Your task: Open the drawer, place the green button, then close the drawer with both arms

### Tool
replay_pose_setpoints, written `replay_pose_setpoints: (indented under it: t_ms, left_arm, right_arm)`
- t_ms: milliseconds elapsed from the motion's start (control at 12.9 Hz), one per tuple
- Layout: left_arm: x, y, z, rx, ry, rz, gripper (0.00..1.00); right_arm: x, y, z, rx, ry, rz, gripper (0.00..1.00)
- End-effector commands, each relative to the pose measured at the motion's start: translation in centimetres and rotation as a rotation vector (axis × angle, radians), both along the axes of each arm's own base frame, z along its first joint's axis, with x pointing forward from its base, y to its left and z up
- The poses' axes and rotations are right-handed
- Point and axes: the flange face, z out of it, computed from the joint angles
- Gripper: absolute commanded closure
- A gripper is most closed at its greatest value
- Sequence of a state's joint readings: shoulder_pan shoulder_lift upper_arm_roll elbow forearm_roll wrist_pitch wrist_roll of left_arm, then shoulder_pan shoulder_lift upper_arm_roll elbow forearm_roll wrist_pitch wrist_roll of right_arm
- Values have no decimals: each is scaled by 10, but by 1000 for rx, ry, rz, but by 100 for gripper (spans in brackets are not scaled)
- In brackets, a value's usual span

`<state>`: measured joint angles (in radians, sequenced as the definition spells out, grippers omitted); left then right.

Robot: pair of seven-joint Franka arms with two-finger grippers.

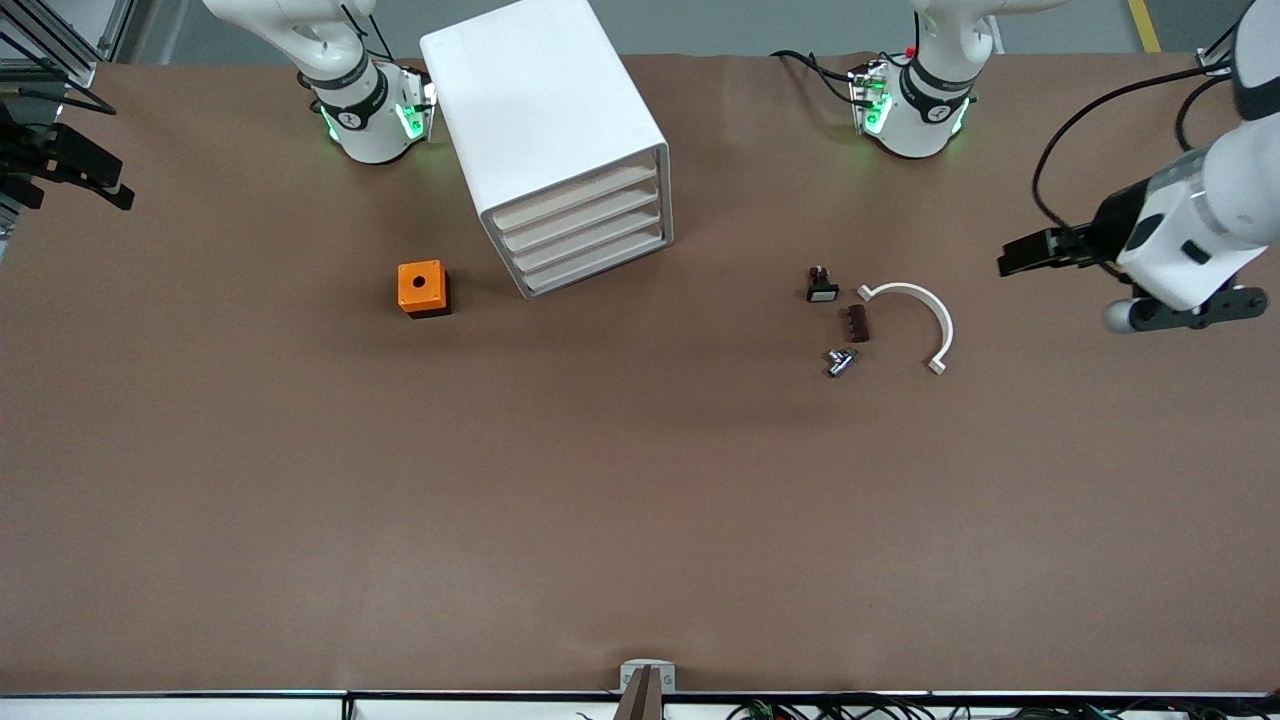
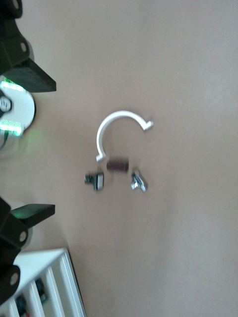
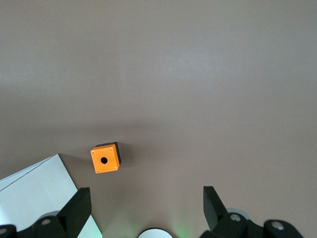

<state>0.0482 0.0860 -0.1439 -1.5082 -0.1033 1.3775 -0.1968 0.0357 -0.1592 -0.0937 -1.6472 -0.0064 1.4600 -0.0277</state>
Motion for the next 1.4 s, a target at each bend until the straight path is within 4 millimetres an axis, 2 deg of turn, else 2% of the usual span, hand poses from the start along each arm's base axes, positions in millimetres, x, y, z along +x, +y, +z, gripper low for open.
replay_pose_setpoints:
  t_ms: [0,78,311,466,933,1321]
  left_arm:
    - [-34,40,7,7,-26,-49,1]
    - [-40,53,10,2,-54,-49,1]
    - [-33,65,24,7,-171,-39,1]
    - [-31,64,32,70,-199,-60,1]
    - [-18,64,24,80,-220,-63,0]
    - [-12,62,32,82,-254,-66,0]
  right_arm:
    - [-2,-4,1,-4,-17,6,0]
    - [-2,-5,2,-4,-23,5,0]
    - [-1,-8,4,-5,-36,-2,0]
    - [-1,-8,4,-6,-39,-2,0]
    - [-3,-8,5,-5,-36,1,0]
    - [-2,-8,8,-7,-60,1,0]
